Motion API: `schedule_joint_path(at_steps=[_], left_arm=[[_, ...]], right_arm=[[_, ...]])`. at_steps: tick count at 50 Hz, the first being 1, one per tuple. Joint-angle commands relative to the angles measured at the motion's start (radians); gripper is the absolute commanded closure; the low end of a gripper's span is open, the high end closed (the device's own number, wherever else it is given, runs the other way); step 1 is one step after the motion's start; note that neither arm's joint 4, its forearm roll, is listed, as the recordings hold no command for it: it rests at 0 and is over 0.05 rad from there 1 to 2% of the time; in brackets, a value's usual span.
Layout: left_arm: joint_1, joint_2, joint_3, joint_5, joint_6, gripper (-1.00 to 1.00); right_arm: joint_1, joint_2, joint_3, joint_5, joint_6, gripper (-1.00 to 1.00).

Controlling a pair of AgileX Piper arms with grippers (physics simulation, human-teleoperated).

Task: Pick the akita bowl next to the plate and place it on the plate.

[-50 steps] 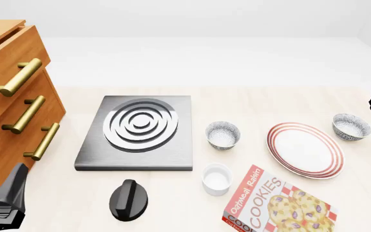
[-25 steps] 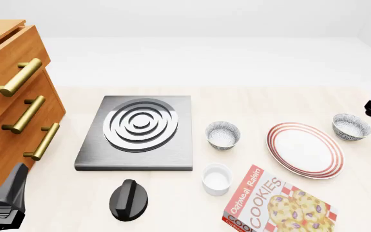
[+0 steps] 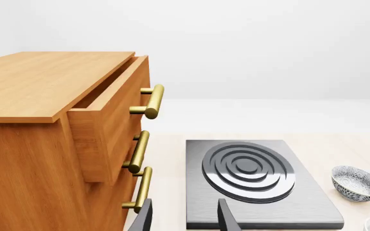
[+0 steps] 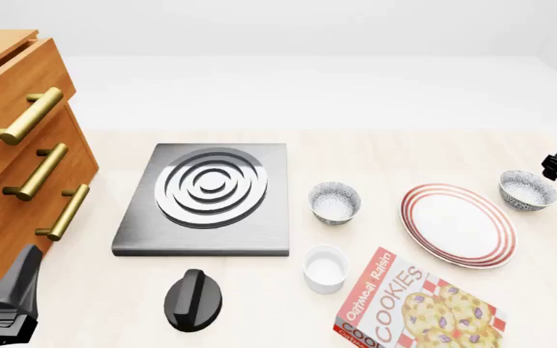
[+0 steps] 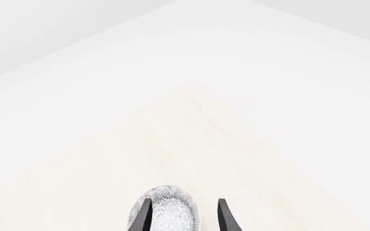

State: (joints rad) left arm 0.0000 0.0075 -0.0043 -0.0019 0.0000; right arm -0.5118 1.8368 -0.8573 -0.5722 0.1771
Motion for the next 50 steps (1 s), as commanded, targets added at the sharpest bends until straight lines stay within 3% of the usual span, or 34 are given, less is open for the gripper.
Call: schedule_joint_path(at_steps=[1,50], left_arm=[[0.000,0.000,0.000,0.000,0.000,-1.00],[0.000,0.000,0.000,0.000,0.000,-1.00]], right_arm=[[0.004,0.036,-0.032,0.030,0.021,-1.00],[-0.003,0.159,-0.097,0.105,0.086,-1.00]])
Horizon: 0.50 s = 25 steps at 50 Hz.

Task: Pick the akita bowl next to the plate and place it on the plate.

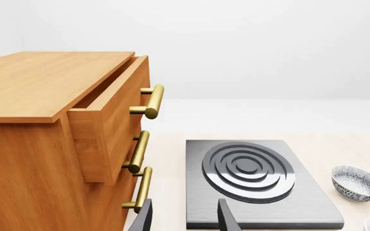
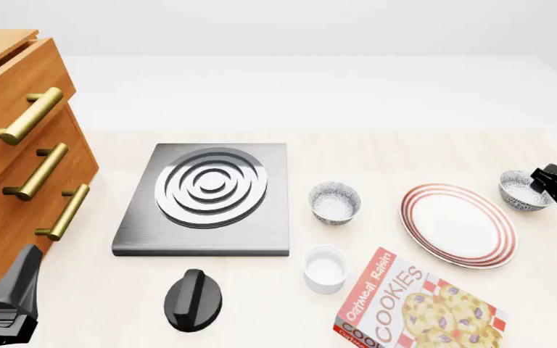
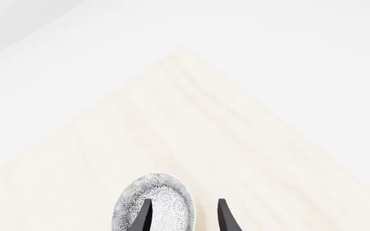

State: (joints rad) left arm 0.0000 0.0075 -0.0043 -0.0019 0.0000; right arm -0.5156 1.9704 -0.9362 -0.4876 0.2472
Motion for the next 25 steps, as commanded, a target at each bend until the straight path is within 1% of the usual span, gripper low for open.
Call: schedule_joint_path(at_steps=[1,8,25], left_arm=[[0.000,0.000,0.000,0.000,0.000,-1.00],[0.000,0.000,0.000,0.000,0.000,-1.00],[0.000,0.000,0.000,0.000,0.000,-1.00]], right_arm=[[0.002,0.028,-0.021,0.022,0.018,-1.00],[0.001,0.044,-0.036,0.033,0.023,-1.00],[-0.003,0.053,-0.034,0.032,0.009,-1.00]])
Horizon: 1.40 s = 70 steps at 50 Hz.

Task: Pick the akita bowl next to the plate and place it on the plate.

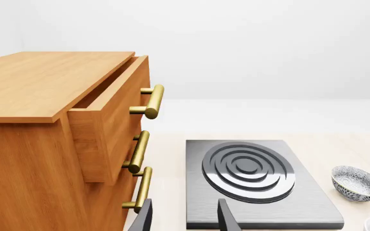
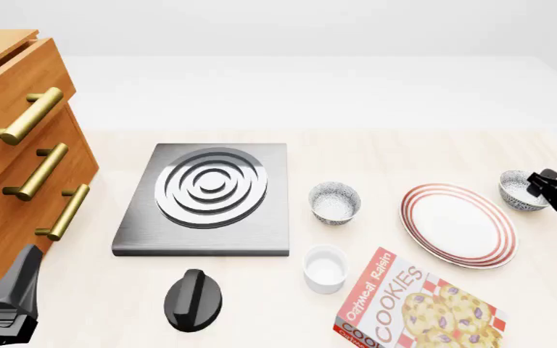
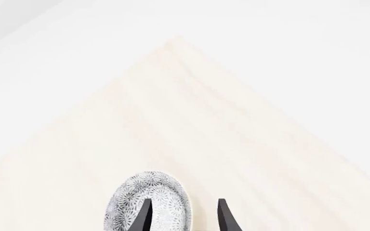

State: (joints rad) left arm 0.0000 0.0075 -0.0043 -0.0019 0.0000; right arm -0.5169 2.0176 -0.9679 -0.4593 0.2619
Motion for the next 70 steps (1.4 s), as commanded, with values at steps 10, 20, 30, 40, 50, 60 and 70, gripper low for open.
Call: schedule_joint_path(at_steps=[10,20,30,40,50,60,70], left_arm=[[0.000,0.000,0.000,0.000,0.000,-1.00],[0.000,0.000,0.000,0.000,0.000,-1.00],[0.000,0.000,0.000,0.000,0.000,-1.00],[0.000,0.000,0.000,0.000,0.000,-1.00],[0.000,0.000,0.000,0.000,0.000,-1.00],[0.000,0.000,0.000,0.000,0.000,-1.00],[0.000,0.000,0.000,0.000,0.000,-1.00]], right_arm=[[-0.003,0.018,0.001,-0.003,-0.015,-1.00],[0.001,0.029,0.007,-0.010,-0.023,-1.00],[-0.001,0.052,-0.005,-0.007,-0.030,-1.00],[-0.002,0.054,-0.004,-0.010,-0.037,-1.00],[-0.004,0.067,-0.009,-0.012,-0.045,-1.00],[-0.006,0.065,0.003,-0.022,-0.059,-1.00],[-0.020,0.071,-0.002,-0.023,-0.073,-1.00]])
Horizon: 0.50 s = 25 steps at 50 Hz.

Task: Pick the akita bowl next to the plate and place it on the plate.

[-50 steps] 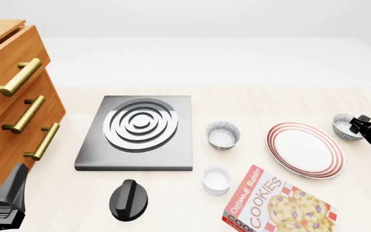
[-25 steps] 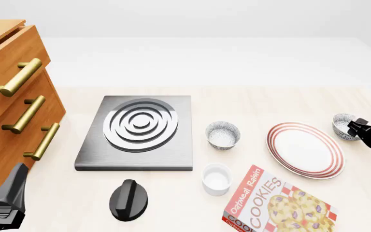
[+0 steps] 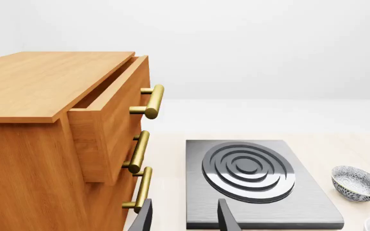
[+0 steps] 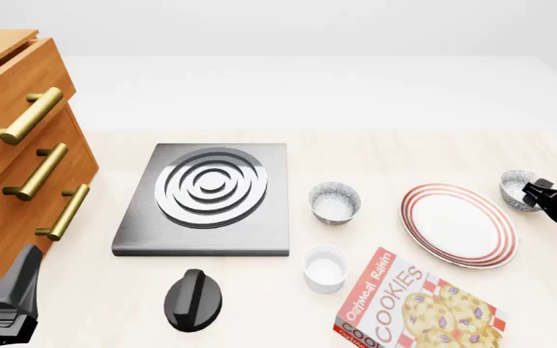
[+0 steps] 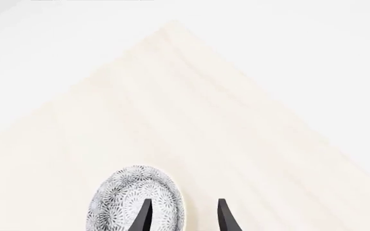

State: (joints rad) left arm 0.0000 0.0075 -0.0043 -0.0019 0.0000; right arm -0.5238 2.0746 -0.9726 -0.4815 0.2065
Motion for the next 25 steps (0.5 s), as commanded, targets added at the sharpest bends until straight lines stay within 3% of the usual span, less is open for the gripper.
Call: schedule_joint_path(at_steps=[1,6,7,25], left_arm=[[0.000,0.000,0.000,0.000,0.000,-1.00],[0.000,0.000,0.000,0.000,0.000,-1.00],[0.000,0.000,0.000,0.000,0.000,-1.00],[0.000,0.000,0.000,0.000,0.000,-1.00]], right_arm=[[-0.015,0.015,0.003,-0.001,-0.019,-1.00],[-0.021,0.016,-0.001,0.000,-0.024,-1.00],[-0.020,0.016,-0.001,0.000,-0.025,1.00],[-0.018,-0.004,0.015,-0.005,-0.019,1.00]])
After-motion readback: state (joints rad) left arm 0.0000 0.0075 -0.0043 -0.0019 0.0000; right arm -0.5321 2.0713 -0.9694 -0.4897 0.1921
